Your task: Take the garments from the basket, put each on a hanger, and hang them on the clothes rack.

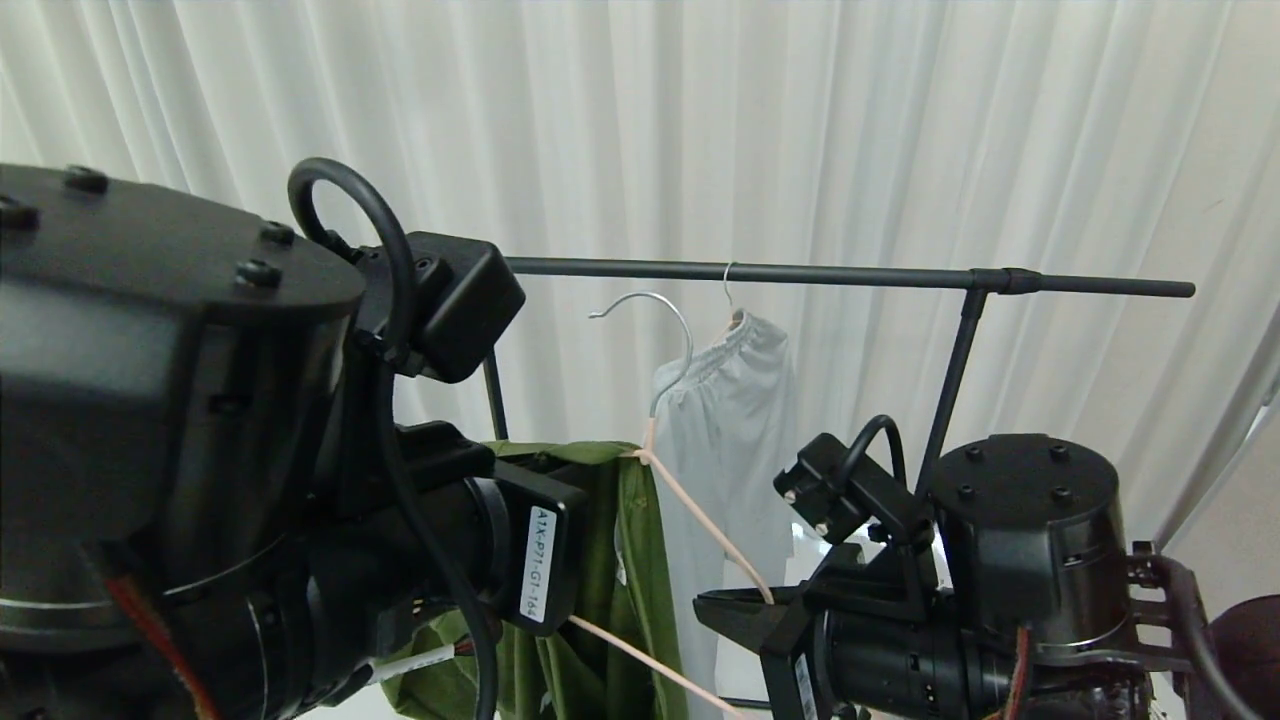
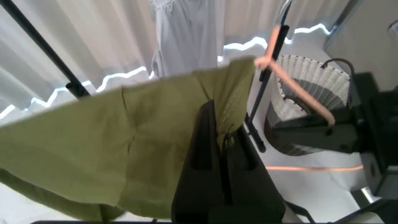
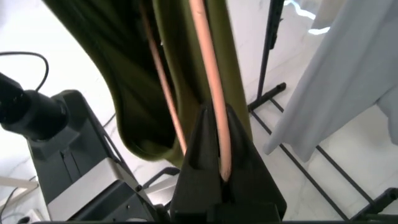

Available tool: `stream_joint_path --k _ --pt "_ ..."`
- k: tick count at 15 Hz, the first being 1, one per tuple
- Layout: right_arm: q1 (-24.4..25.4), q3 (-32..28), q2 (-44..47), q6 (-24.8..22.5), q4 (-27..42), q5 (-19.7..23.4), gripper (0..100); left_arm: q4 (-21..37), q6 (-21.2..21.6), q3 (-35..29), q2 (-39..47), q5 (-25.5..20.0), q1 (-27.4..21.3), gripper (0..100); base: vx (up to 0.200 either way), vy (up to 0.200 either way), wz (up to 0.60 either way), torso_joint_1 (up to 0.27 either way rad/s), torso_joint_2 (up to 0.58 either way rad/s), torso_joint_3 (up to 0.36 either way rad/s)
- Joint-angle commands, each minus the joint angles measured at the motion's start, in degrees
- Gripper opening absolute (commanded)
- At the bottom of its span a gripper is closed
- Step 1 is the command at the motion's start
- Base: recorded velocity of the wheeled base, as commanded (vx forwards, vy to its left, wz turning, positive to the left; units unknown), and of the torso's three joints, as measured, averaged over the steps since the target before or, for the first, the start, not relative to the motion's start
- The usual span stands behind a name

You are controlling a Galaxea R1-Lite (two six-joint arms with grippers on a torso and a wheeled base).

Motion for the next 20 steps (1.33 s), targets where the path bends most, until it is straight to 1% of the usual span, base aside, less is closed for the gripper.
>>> stream_joint_path --k 1,10,11,16,18,20 --pt "-0.7 -0.1 -1.1 0.0 -0.5 0.0 0 0.0 -0.1 0.7 -0.1 0.0 0.0 0 0.0 0.0 0.0 0.0 0.0 0.0" --pt "-1.3 -0.5 -3.6 0.0 -0.8 0.0 0 -0.3 -0.2 3.8 -1.2 0.1 0.0 0 0.0 0.0 0.0 0.0 0.0 0.0" --pt "-1.3 -0.5 -3.7 0.0 -0.7 0.0 0 -0.3 -0.2 3.7 -1.2 0.1 0.0 100 0.0 0.0 0.0 0.0 0.0 0.0" --pt "-1.4 -0.5 -4.5 0.0 -1.0 0.0 0 -0.5 -0.2 4.2 -1.6 0.1 -0.1 100 0.0 0.0 0.0 0.0 0.0 0.0" --pt "-1.6 -0.2 -4.9 0.0 -3.4 -0.1 0 -0.5 -0.2 5.0 -2.1 0.1 -0.1 100 0.0 0.0 0.0 0.0 0.0 0.0" --pt "-1.6 -0.1 -5.3 0.0 -3.5 0.0 0 -0.5 -0.2 5.6 -3.0 0.2 -0.1 100 0.0 0.0 0.0 0.0 0.0 0.0"
